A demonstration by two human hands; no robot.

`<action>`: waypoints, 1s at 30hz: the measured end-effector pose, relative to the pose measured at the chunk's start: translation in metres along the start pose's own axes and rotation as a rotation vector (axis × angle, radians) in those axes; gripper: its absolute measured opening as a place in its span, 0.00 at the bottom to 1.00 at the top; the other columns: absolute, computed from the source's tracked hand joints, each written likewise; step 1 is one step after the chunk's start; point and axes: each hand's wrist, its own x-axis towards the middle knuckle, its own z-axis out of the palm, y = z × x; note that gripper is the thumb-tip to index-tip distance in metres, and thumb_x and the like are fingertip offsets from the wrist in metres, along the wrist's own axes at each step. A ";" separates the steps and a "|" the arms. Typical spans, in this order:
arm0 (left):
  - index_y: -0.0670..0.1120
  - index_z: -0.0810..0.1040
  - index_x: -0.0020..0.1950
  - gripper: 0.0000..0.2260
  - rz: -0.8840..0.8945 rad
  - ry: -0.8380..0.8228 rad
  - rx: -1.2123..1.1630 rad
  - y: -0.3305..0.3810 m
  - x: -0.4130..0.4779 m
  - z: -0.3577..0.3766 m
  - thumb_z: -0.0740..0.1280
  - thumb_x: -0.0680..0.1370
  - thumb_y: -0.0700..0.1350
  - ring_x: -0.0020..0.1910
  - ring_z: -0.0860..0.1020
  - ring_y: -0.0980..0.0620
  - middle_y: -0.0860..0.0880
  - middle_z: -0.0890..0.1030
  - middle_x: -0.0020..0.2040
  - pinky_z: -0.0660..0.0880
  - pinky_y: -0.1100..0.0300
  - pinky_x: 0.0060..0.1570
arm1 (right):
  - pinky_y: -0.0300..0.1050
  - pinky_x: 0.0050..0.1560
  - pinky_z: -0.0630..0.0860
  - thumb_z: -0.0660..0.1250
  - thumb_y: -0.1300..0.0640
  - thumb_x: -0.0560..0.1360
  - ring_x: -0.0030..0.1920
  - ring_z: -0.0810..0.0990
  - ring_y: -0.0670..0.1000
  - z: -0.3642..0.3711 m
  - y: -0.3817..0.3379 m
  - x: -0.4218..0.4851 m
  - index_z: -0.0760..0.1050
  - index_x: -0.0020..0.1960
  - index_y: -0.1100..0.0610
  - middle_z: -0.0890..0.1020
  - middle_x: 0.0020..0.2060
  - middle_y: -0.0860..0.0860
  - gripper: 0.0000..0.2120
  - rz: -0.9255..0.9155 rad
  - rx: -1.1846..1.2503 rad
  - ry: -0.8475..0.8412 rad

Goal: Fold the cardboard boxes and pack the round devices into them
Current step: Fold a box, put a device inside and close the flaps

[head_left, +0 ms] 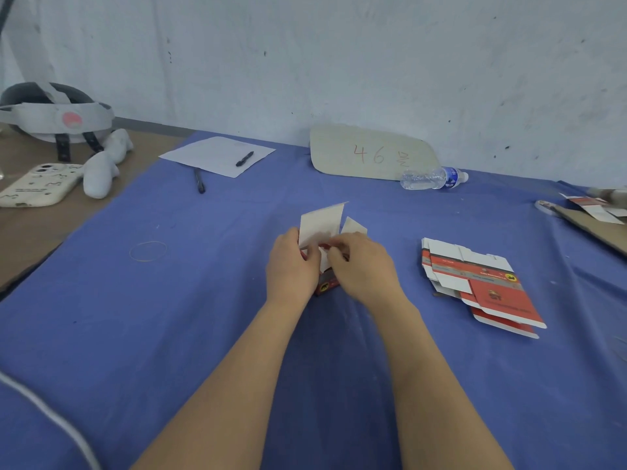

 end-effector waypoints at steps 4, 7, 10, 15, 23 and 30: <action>0.46 0.74 0.62 0.14 0.058 -0.091 -0.094 -0.001 0.001 -0.004 0.61 0.78 0.37 0.47 0.76 0.48 0.45 0.77 0.55 0.74 0.56 0.48 | 0.49 0.53 0.76 0.61 0.55 0.77 0.54 0.77 0.51 0.003 0.001 0.000 0.70 0.60 0.54 0.79 0.54 0.48 0.12 0.036 0.123 0.015; 0.46 0.74 0.63 0.16 0.095 -0.132 -0.124 -0.002 0.002 -0.008 0.59 0.78 0.34 0.50 0.76 0.47 0.46 0.76 0.58 0.74 0.57 0.54 | 0.37 0.47 0.74 0.61 0.59 0.77 0.55 0.78 0.47 0.004 0.007 0.003 0.69 0.62 0.54 0.79 0.53 0.45 0.14 0.103 0.361 -0.034; 0.50 0.74 0.51 0.13 0.135 -0.100 -0.130 -0.005 0.001 -0.007 0.59 0.77 0.33 0.47 0.75 0.48 0.48 0.76 0.54 0.72 0.59 0.48 | 0.35 0.38 0.73 0.56 0.66 0.76 0.42 0.78 0.45 0.000 0.014 0.002 0.72 0.59 0.55 0.82 0.52 0.48 0.15 0.161 0.613 -0.063; 0.49 0.71 0.53 0.08 0.047 -0.065 -0.147 -0.007 0.003 -0.003 0.60 0.78 0.37 0.44 0.75 0.50 0.50 0.77 0.51 0.72 0.58 0.43 | 0.28 0.36 0.67 0.60 0.64 0.75 0.38 0.75 0.41 -0.003 0.015 0.001 0.76 0.48 0.52 0.80 0.48 0.47 0.10 0.138 0.503 0.424; 0.51 0.60 0.52 0.13 0.142 0.035 0.007 -0.010 0.003 0.000 0.61 0.77 0.37 0.42 0.74 0.47 0.48 0.71 0.51 0.66 0.57 0.36 | 0.26 0.33 0.69 0.62 0.59 0.78 0.39 0.75 0.41 0.004 0.019 0.002 0.70 0.63 0.52 0.77 0.49 0.46 0.13 0.186 0.529 0.317; 0.48 0.73 0.62 0.14 0.100 0.010 0.046 -0.010 0.005 0.001 0.60 0.78 0.38 0.55 0.71 0.47 0.52 0.74 0.45 0.69 0.55 0.55 | 0.23 0.38 0.67 0.63 0.53 0.79 0.41 0.74 0.43 0.011 0.019 0.002 0.79 0.43 0.56 0.77 0.46 0.48 0.10 0.100 0.380 0.267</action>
